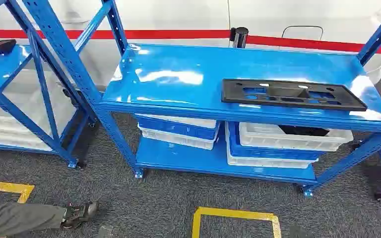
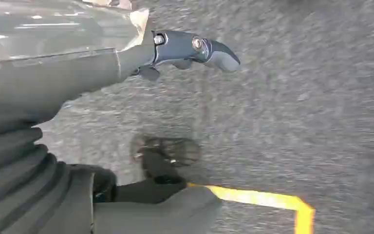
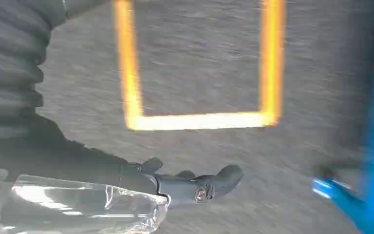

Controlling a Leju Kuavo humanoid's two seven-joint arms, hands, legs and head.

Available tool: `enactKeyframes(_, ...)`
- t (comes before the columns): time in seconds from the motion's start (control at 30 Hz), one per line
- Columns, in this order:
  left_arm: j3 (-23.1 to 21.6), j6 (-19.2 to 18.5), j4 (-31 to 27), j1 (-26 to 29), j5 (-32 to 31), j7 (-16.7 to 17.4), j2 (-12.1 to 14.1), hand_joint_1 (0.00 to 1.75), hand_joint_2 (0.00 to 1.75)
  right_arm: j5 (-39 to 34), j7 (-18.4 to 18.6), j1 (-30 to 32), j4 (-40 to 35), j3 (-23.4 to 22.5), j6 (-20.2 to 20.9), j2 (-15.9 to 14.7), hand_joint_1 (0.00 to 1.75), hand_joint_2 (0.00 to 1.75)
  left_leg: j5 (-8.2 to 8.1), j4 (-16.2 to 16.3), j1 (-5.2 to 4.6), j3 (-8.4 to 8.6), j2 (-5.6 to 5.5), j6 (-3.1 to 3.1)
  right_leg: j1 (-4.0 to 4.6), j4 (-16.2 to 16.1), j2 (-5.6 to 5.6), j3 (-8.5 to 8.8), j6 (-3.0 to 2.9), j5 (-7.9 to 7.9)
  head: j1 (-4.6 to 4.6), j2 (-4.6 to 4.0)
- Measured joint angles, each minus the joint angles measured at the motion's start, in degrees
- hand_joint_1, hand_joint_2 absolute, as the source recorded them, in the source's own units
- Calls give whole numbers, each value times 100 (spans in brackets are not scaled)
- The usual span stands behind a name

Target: Take the parts from the cabinet and place them on the table.

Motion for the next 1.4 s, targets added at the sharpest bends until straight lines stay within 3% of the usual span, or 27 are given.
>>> enactKeyframes(0.23, -2, -144, 13, 0, 83, -388, 0, 0, 0, 864, -515, -239, -938, -238, -122, -74, 0, 175, 3, 2, 0, 4, 0, 3, -1, 0, -8, 5, 0, 1, 0, 0)
enactKeyframes(0.8, -138, -529, 61, -1, 94, -469, 35, 0, 0, 3226, -485, -314, -3865, -306, -328, -271, 0, 175, 6, 3, -2, -3, -1, 7, -3, 1, -12, 4, 2, 2, 0, -2)
enactKeyframes(1.4, -417, -645, 76, -17, 94, -240, 120, 0, 0, 5377, 162, -2243, -5639, 1037, -415, -942, 0, 175, 13, 7, -1, 3, -2, 11, -5, 3, -11, 0, 2, 5, 0, 0)
